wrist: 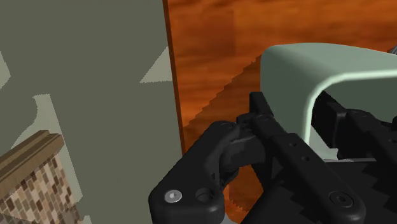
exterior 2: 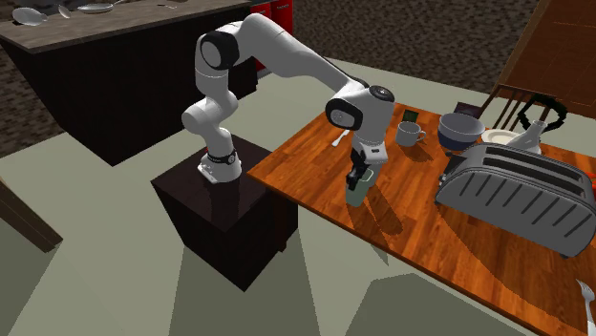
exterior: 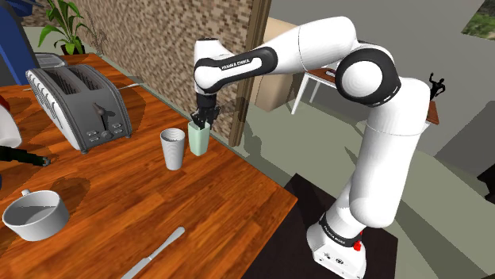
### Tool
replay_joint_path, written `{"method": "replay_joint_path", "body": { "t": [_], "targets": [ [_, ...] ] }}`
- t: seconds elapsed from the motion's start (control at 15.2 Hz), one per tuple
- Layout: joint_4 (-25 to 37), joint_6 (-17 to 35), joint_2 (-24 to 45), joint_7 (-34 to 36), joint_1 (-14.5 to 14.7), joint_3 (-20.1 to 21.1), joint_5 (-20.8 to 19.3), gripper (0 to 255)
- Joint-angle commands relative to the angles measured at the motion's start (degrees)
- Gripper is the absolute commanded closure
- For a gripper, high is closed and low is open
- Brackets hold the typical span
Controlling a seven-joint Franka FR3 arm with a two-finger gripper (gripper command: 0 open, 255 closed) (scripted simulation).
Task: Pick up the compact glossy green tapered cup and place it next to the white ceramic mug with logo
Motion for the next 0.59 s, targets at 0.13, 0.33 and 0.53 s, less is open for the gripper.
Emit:
{"method": "replay_joint_path", "body": {
  "t": [0.13,0.33,0.53],
  "targets": [
    [0.0,0.0,0.0,0.0,0.0,0.0,0.0,255],
    [0.0,0.0,0.0,0.0,0.0,0.0,0.0,255],
    [0.4,-0.7,-0.3,0.0,0.0,0.0,0.0,255]
  ]
}}
